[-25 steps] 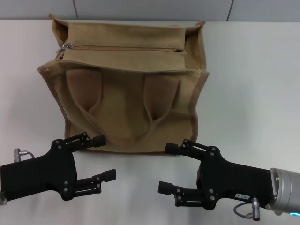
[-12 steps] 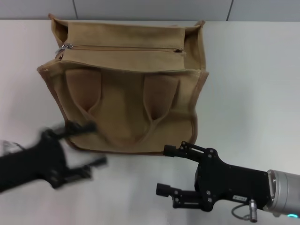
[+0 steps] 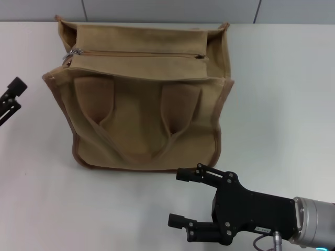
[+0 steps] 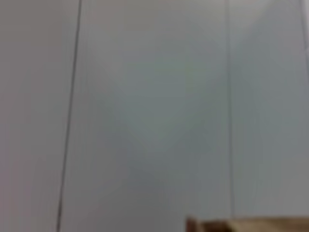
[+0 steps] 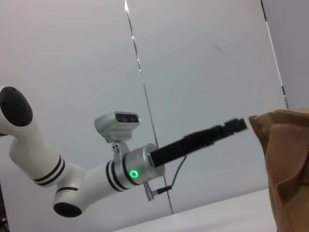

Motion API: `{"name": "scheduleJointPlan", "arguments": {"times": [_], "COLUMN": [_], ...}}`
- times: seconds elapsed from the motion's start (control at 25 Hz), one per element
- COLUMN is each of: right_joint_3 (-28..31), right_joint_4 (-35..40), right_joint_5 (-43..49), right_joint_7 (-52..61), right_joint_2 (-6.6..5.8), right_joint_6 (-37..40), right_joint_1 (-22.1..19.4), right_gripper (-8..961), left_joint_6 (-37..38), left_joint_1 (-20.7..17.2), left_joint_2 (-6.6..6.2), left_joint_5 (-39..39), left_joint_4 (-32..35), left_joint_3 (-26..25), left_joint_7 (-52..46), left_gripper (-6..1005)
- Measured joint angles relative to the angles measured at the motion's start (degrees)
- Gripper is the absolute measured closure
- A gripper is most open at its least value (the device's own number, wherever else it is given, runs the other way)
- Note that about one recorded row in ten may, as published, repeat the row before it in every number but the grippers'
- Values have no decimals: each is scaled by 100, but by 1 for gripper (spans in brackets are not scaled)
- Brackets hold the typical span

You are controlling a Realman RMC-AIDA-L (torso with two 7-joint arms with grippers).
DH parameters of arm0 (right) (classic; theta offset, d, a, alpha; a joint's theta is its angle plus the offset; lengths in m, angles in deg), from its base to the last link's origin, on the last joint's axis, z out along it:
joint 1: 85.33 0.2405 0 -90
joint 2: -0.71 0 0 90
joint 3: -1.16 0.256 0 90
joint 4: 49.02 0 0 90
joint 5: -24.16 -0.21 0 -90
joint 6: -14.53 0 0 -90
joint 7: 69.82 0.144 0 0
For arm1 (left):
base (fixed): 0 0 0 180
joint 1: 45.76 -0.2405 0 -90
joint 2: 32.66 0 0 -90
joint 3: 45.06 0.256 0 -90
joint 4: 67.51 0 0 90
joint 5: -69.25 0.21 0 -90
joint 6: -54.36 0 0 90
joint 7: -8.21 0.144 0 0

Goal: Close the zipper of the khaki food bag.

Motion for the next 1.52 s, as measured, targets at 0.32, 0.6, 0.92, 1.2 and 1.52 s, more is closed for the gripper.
{"name": "scheduleJointPlan", "arguments": {"times": [0.32,0.6,0.92,1.2,1.52], "right_joint_3": [1,-2,-8,-8,-5], "right_joint_4": [-41,-123,-142,-150,-150], "right_joint_5": [0,-1,-1,-1,-1], "right_joint_7": [-3,-4,-36,-65,-68], "right_joint_2": [0,0,0,0,0], "right_joint_6": [15,8,5,2,2], "right_joint_1": [-2,-39,-115,-112,-120], "right_gripper": [119,119,118,118,118], "left_joint_6": [-643,-854,-886,-1178,-1212], "left_joint_1": [287,641,665,619,504], "left_joint_2": [22,43,47,32,3], "left_joint_5": [22,-92,-722,-681,-66], "left_joint_4": [-10,-199,-718,-718,-207], "left_joint_3": [648,781,520,836,1199], "left_joint_7": [298,566,1036,1047,739], "left_gripper": [219,221,223,225,227]}}
